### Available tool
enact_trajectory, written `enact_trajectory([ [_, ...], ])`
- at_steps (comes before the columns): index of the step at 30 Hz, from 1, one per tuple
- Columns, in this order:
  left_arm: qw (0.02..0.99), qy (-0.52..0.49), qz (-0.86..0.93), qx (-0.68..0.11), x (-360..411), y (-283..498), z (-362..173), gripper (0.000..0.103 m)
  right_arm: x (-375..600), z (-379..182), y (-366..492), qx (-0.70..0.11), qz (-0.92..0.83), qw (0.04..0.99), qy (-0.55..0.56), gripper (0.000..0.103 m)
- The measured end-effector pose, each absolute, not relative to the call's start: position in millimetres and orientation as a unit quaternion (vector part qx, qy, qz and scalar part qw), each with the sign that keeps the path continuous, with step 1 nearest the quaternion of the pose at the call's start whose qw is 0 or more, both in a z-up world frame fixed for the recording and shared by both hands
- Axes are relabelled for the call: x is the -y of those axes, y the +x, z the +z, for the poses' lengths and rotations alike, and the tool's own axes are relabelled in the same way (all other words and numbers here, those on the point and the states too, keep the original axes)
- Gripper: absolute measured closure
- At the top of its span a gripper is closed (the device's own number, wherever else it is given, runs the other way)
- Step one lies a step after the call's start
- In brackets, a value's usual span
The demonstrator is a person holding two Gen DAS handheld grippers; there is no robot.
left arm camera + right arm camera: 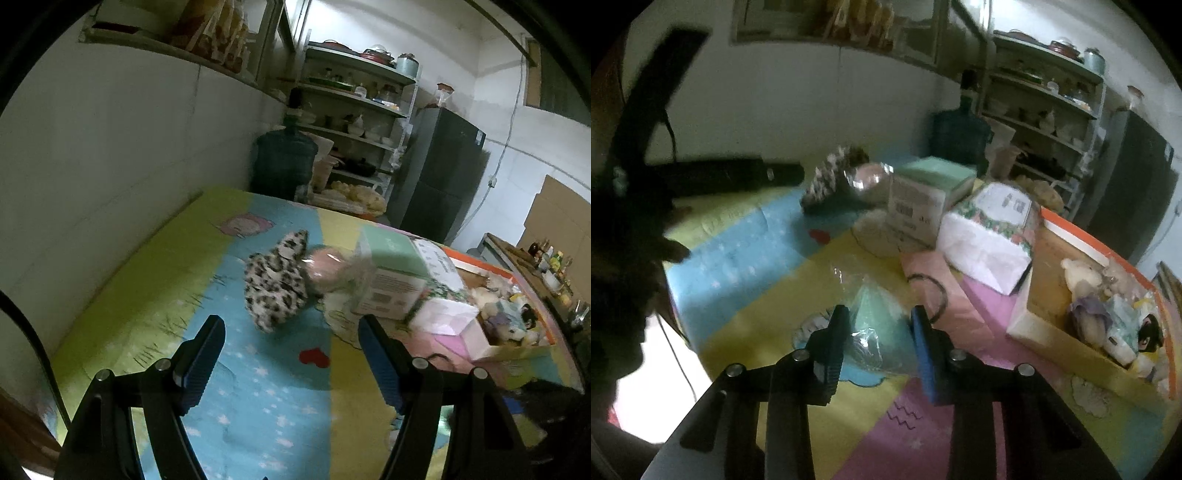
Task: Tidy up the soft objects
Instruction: 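Grasp leopard-print pouch with left gripper while right gripper grasps clear plastic bag, then lift the leopard pouch and plastic bag with both grippers toward the tray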
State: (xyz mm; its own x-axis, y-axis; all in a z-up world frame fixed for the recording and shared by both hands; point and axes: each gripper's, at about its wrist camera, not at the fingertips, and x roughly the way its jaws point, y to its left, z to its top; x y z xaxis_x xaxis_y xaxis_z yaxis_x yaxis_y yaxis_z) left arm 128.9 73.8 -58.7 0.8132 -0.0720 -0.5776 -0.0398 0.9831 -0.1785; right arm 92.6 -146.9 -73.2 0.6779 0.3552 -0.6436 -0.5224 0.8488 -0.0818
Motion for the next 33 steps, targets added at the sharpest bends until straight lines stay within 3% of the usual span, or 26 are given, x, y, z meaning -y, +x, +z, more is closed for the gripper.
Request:
enact_trajectory([
  [13, 0.927, -0.021, -0.048, -0.371, -80, 201, -87, 0.029, 163, -46, 92, -0.297, 0.27, 0.914, -0.048, 0.068],
  [18, 0.91, -0.041, -0.038, -0.411, -84, 223, -101, 0.029, 172, -46, 97, -0.298, 0.262, 0.917, -0.032, 0.067],
  [24, 0.905, -0.074, -0.021, -0.419, -95, 229, -108, 0.063, 178, -48, 103, -0.302, 0.256, 0.918, -0.02, 0.067],
  [26, 0.905, -0.085, -0.018, -0.416, -100, 228, -108, 0.082, 179, -50, 105, -0.305, 0.256, 0.917, -0.016, 0.067],
  [33, 0.914, -0.108, -0.013, -0.39, -114, 218, -103, 0.091, 179, -50, 109, -0.303, 0.26, 0.917, -0.003, 0.067],
])
